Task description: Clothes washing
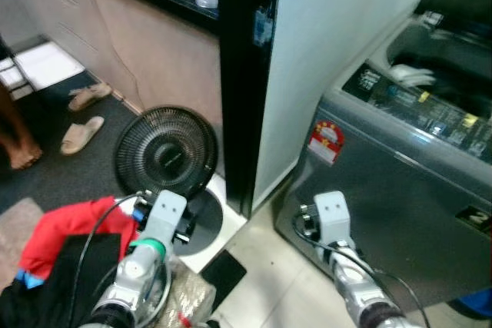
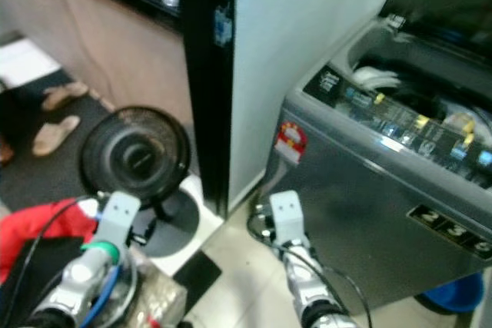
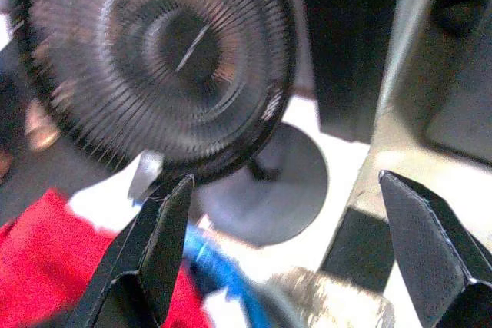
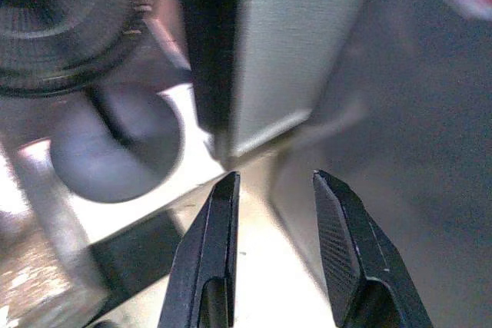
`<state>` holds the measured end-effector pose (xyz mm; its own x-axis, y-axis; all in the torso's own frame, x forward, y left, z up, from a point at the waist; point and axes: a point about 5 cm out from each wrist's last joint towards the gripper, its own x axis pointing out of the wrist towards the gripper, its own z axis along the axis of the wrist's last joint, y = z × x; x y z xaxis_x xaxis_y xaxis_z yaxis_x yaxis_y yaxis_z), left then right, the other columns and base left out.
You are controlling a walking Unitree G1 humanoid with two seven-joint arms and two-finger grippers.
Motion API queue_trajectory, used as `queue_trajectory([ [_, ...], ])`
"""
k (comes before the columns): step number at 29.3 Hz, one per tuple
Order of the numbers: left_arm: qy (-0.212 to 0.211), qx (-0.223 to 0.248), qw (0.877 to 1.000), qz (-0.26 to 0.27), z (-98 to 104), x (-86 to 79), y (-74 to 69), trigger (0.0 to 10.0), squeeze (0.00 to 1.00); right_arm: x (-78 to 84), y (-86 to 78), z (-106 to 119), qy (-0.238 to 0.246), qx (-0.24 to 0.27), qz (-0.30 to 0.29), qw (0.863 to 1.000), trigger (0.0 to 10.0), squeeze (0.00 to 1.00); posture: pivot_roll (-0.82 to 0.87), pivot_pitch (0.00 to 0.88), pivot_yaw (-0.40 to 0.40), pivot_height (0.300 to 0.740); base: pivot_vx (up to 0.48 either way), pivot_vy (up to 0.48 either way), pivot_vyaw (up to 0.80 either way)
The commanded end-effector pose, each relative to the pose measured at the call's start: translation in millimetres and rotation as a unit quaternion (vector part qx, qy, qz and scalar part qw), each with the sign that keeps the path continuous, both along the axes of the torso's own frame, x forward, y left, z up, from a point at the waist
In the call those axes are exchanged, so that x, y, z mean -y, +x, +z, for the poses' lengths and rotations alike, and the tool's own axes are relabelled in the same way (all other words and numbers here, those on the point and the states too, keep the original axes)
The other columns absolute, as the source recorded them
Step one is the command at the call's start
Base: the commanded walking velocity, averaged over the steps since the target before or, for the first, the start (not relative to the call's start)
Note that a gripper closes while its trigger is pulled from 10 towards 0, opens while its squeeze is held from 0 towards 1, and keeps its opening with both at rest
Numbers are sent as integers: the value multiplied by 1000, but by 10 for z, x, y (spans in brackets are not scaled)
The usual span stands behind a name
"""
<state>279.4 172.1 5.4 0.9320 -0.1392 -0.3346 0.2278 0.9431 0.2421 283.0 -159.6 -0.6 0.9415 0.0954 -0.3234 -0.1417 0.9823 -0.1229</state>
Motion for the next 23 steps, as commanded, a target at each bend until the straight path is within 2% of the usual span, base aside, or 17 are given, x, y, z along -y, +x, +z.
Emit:
queue_trajectory([
  [1,2,-13,1000,2,-48,-3,-34,10000,0,6,-29,-30,3,-6,-3,1000,10000,0,-25,0,36,740,0,0,781],
  [23,3,-22,1000,8,-59,-17,-25,10000,0,-45,-16,-14,9,0,6,1000,10000,0,-25,0,37,740,0,0,781],
])
